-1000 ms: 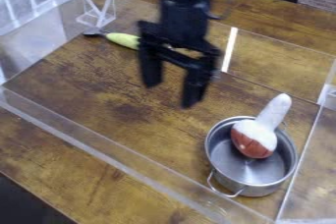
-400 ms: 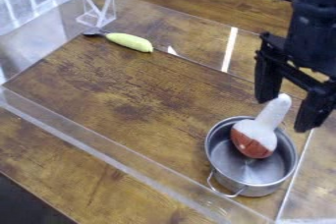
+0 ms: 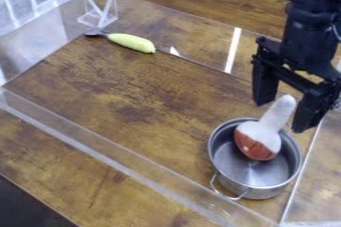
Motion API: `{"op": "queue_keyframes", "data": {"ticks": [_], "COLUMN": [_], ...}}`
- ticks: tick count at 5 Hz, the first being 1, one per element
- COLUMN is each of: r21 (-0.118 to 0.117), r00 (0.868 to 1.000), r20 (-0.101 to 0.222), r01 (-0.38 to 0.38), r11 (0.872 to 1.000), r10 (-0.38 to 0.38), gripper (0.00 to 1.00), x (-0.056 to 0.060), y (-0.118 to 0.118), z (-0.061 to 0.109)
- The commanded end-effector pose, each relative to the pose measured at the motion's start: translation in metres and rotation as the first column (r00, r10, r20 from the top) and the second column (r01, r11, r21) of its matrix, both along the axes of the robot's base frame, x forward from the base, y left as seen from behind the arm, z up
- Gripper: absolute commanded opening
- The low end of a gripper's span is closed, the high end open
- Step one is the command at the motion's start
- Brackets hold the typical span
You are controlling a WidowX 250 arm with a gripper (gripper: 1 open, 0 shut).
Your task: Remove the mushroom from the silver pot and put it on the table
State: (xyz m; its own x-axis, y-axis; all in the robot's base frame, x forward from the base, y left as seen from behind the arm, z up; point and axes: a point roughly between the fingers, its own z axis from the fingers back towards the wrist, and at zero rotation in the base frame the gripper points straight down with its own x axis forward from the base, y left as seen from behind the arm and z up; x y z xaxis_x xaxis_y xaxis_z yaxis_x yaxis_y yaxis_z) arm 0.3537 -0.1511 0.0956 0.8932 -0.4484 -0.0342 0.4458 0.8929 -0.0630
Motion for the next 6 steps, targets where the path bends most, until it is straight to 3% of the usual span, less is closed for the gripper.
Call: {"op": "queue_keyframes", "data": {"ticks": [1, 2, 4, 6], "r21": [-0.024, -0.030, -0.049, -0.051], "r00": [0.999, 0.999, 0.999, 1.000], "r20": [0.034, 0.018, 0.003, -0.013], "r01": [-0.034, -0.043, -0.037, -0.003], "r11": [0.999, 0.999, 0.998, 0.999], "r10": [0.035, 0.044, 0.038, 0.002], "gripper": [1.00, 1.00, 1.00, 1.00], "x": [0.007, 0.010, 0.023, 0.029], "y": [0.013, 0.018, 0.026, 0.015], "z": [0.014, 0.012, -0.016, -0.023]}}
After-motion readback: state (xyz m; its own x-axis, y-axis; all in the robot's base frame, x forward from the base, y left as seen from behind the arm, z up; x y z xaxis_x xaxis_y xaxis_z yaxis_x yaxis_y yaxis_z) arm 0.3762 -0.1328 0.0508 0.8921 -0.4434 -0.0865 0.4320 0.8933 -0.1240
